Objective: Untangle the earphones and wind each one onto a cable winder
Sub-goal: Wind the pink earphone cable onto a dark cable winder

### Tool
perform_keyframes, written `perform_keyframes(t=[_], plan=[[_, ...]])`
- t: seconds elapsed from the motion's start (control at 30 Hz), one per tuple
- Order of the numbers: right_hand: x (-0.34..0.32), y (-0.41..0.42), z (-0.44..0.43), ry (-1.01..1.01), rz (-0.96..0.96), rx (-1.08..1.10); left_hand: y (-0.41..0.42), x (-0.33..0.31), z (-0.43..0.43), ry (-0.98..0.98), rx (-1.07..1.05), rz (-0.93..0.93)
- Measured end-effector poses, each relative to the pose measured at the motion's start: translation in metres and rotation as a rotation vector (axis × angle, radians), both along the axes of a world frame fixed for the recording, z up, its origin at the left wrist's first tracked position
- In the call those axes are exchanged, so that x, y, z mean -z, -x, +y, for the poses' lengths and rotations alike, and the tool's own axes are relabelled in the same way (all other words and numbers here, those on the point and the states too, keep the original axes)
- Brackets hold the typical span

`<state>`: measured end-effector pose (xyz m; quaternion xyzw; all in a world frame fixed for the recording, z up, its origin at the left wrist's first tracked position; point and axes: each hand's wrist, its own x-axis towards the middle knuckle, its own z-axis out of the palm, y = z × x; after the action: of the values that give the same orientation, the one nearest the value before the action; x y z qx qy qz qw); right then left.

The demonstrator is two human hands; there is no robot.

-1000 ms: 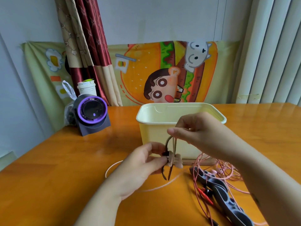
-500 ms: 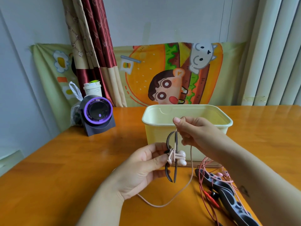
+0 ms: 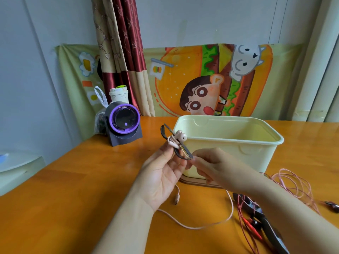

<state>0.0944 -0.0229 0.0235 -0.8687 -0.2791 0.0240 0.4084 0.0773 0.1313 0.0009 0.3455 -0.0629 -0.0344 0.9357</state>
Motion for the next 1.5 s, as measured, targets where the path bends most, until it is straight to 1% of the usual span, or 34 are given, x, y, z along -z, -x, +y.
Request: perform_keyframes(t=[0.07,0.17,0.23,0.3,0.4,0.47,0.53,0.63,0.7,0.8,0.9,0.97,1.03,1.13,1.23,1.3,1.4,1.5], plan=[[-0.002,0.005,-0.001,0.123,-0.006,-0.037,-0.003,0.002,0.002,0.021,-0.062,0.033],[-0.010,0.014,-0.004,0.250,-0.075,-0.015,-0.007,0.007,0.002,-0.057,-0.122,0.061],[-0.017,0.019,-0.009,0.321,-0.152,0.024,-0.007,0.010,0.001,-0.150,-0.140,0.051],[-0.023,0.025,-0.012,0.372,-0.203,0.035,-0.004,0.010,-0.001,-0.304,-0.132,-0.018],[-0.032,0.031,-0.015,0.368,-0.248,0.034,-0.003,0.014,-0.003,-0.537,-0.143,-0.110],[-0.040,0.034,-0.020,0.311,-0.273,0.061,-0.003,0.017,-0.003,-0.702,-0.165,-0.157],[-0.046,0.032,-0.028,0.246,-0.312,0.098,-0.002,0.018,-0.004,-0.820,-0.107,-0.211],[-0.049,0.028,-0.035,0.170,-0.391,0.167,0.002,0.018,-0.006,-0.905,0.031,-0.266],[-0.048,0.024,-0.037,0.136,-0.423,0.197,0.005,0.017,-0.007,-0.894,0.122,-0.279],[-0.042,0.016,-0.038,0.049,-0.386,0.227,0.009,0.012,-0.007,-0.769,0.212,-0.257],[-0.032,0.007,-0.037,-0.102,-0.231,0.236,0.013,0.005,-0.006,-0.553,0.279,-0.231],[-0.023,0.005,-0.030,-0.141,-0.116,0.223,0.013,0.004,-0.004,-0.384,0.315,-0.233],[-0.013,0.006,-0.022,-0.106,-0.045,0.171,0.007,0.007,-0.001,-0.235,0.305,-0.220],[-0.006,0.009,-0.012,-0.020,-0.002,0.082,-0.002,0.008,0.000,-0.099,0.157,-0.127],[-0.007,0.012,-0.008,0.122,-0.036,0.022,-0.004,0.005,0.000,-0.046,0.004,0.004],[-0.008,0.015,-0.007,0.199,-0.091,0.021,-0.005,0.006,0.000,-0.061,-0.051,0.049],[-0.013,0.019,-0.009,0.279,-0.151,0.032,-0.006,0.009,0.000,-0.161,-0.098,0.084],[-0.021,0.025,-0.013,0.324,-0.174,0.036,-0.004,0.009,-0.001,-0.262,-0.107,0.061]])
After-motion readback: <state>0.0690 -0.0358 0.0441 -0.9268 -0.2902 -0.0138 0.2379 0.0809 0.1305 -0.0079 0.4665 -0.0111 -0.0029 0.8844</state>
